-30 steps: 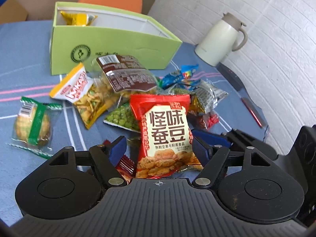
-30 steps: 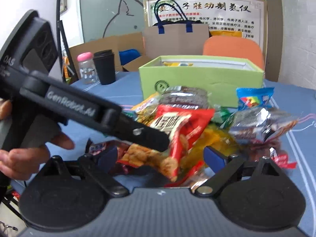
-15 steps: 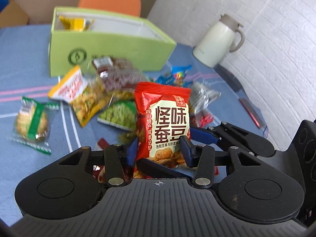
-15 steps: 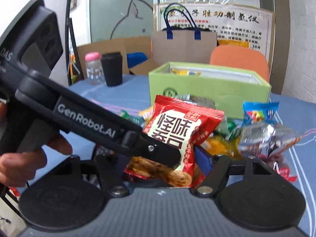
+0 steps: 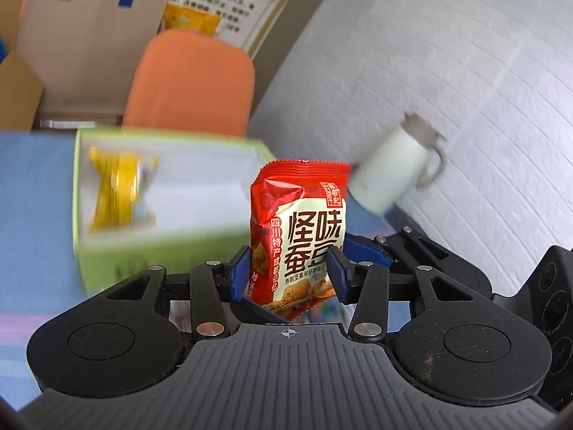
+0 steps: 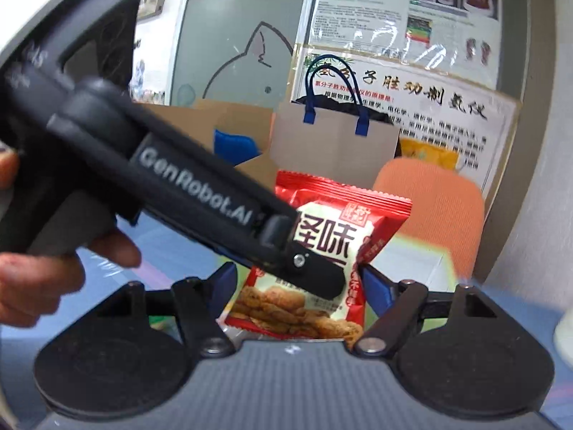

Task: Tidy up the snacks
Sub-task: 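Carry the red bag into the green box and open the left tool, then return the left tool to the pile and grasp the brown cookie packet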

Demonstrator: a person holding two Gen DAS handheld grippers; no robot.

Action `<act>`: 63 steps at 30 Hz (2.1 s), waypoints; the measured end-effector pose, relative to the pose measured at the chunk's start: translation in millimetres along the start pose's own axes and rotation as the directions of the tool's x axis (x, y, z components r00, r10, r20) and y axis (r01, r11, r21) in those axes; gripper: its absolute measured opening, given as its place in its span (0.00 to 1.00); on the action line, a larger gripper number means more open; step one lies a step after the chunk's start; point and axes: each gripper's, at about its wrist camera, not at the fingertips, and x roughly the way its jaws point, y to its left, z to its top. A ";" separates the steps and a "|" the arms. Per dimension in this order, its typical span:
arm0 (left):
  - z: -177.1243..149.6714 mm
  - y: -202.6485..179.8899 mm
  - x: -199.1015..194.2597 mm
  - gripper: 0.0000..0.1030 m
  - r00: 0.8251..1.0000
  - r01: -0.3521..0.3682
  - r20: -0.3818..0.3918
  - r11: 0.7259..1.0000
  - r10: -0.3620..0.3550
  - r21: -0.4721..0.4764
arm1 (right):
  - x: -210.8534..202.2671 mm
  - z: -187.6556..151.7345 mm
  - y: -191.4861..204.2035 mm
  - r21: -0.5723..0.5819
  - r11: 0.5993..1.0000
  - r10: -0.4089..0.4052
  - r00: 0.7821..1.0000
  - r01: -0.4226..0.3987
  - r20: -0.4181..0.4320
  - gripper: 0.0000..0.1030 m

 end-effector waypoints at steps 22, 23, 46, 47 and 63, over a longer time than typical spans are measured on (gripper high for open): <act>24.8 59.8 23.8 0.57 0.988 -0.147 0.043 0.989 0.147 -0.009 | 41.4 -2.1 -65.5 0.230 0.966 0.127 0.992 -0.117 -0.027 0.89; 15.6 57.1 15.9 0.59 0.988 -0.141 0.055 0.990 0.141 -0.006 | 26.3 -6.8 -60.4 0.237 0.964 0.130 0.991 -0.124 -0.009 0.90; -164.4 61.0 -53.0 0.56 0.983 -0.169 -0.090 0.977 0.158 -0.127 | -62.2 -127.9 105.8 0.417 0.850 0.413 0.898 -0.321 -0.151 0.90; -164.8 60.7 -52.4 0.57 0.984 -0.160 -0.095 0.980 0.149 -0.116 | -57.1 -125.7 106.0 0.408 0.853 0.414 0.897 -0.324 -0.153 0.90; -176.9 46.3 -60.3 0.56 0.982 -0.161 -0.108 0.985 0.155 -0.053 | -45.8 -121.8 112.6 0.305 0.923 0.296 0.938 -0.233 -0.179 0.89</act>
